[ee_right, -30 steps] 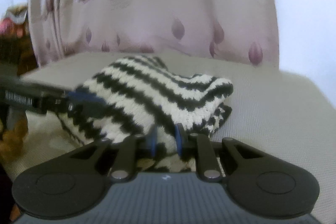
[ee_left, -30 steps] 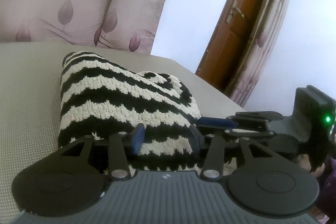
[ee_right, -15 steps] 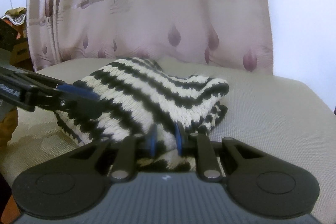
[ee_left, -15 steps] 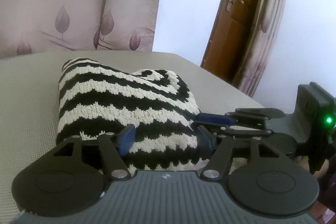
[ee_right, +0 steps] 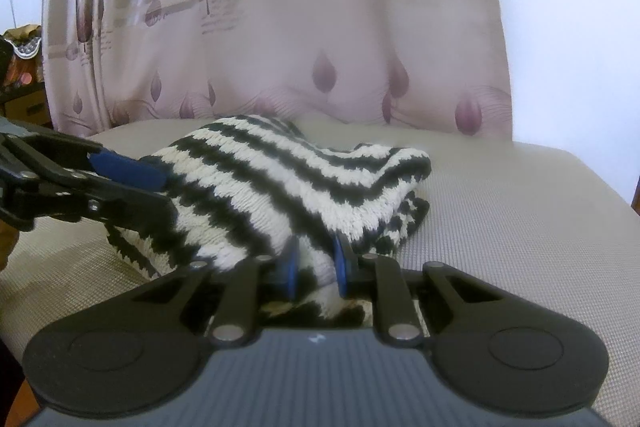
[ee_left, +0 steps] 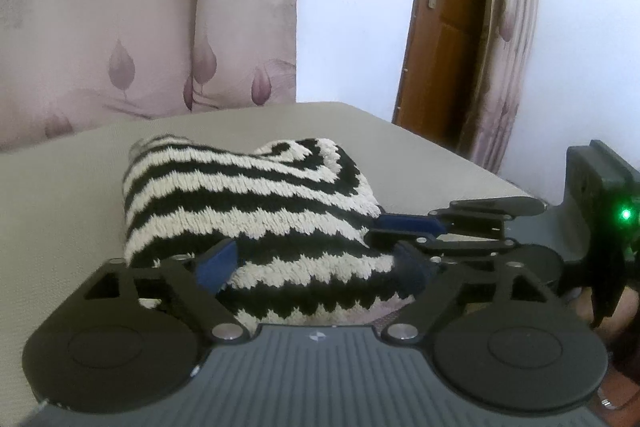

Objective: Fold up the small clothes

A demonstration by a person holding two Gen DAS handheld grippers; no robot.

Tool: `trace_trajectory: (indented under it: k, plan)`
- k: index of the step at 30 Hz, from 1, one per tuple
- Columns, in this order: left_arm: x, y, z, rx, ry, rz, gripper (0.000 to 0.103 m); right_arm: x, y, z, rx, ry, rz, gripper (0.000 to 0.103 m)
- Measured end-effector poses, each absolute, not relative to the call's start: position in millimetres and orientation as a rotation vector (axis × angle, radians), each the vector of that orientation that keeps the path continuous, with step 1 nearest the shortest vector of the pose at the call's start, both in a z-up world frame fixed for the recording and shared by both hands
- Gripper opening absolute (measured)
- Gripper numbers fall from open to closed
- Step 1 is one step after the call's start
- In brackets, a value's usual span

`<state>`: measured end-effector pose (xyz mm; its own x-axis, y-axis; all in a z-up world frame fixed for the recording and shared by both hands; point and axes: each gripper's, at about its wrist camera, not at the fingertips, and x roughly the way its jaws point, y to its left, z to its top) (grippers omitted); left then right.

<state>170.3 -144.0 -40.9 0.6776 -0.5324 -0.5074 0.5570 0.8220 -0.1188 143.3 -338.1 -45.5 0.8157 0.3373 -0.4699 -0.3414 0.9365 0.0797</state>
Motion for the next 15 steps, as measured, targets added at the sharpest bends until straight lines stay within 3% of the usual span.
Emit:
trace_trajectory:
  k: [2,15]
  plan:
    - [166,-144,-36,0.069,0.531,-0.581,0.100,143,-338,-46,-0.007,0.498,0.362,0.018]
    - [201,-115,-22,0.074,0.562,-0.457,0.103,143,-339,-46,0.001,0.495,0.365,0.018]
